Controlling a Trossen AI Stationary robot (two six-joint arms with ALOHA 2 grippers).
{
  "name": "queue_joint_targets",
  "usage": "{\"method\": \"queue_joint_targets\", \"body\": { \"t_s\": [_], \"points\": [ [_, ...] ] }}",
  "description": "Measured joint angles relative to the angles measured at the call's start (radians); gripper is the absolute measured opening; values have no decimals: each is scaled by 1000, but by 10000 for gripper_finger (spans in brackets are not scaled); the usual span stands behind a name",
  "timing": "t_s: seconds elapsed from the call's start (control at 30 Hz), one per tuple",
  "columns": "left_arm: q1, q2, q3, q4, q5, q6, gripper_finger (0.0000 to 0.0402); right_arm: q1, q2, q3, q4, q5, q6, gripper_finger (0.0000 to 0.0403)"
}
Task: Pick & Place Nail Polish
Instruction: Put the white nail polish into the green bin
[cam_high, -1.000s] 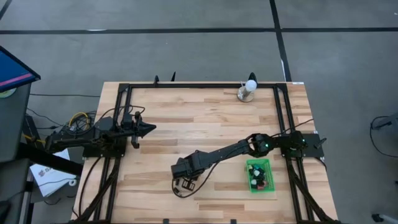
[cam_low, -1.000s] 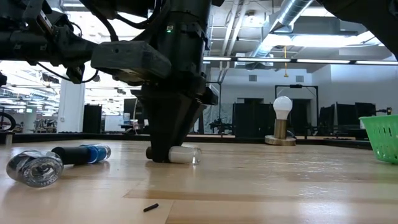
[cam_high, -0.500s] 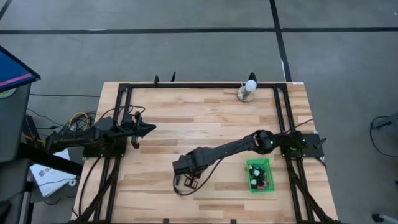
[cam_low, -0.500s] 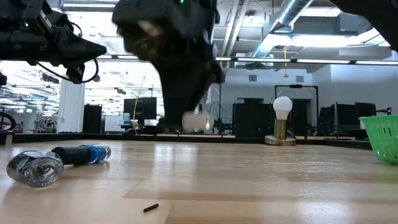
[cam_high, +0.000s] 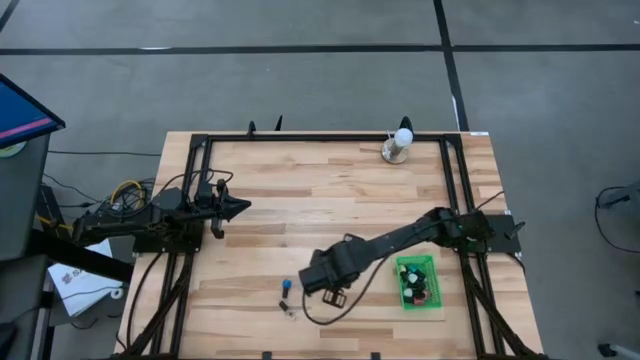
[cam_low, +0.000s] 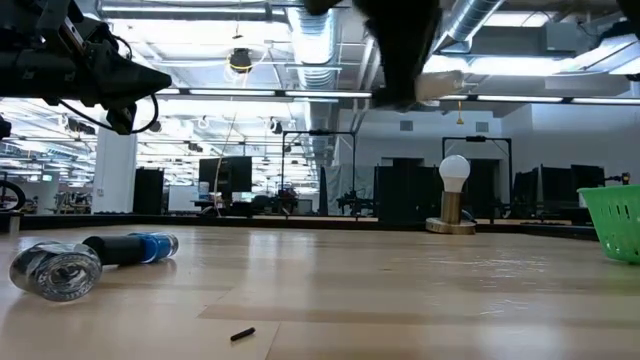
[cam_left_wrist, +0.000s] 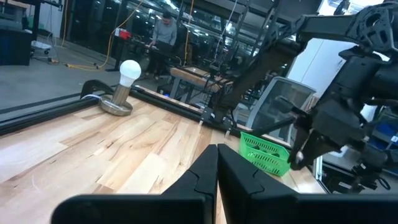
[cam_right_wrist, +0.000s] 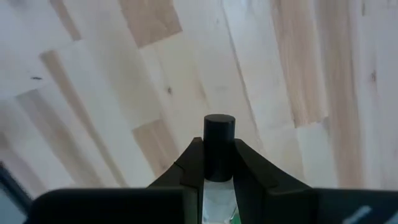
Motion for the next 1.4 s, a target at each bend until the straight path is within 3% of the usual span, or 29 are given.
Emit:
{"method": "queue_joint_targets", "body": {
  "t_s": [0.13,0.23,0.5,0.67,0.8,1.0,1.4],
  "points": [
    [0,0,0,0,0,0,3,36,-105,-151,0,0,105,43],
    [0,0,0,0,0,0,3,64,-227,-341,29,-12,210,43],
    [0,0,0,0,0,0,3,151,-594,-918,305,-109,634,43],
    [0,0,0,0,0,0,3,224,-729,-1150,438,-162,914,43],
    [0,0,0,0,0,0,3,262,-755,-1223,508,-160,1032,43],
    [0,0,0,0,0,0,3,256,-695,-1222,579,-190,1153,43],
    [0,0,0,0,0,0,3,244,-607,-1213,645,-214,1161,74]
  ]
}}
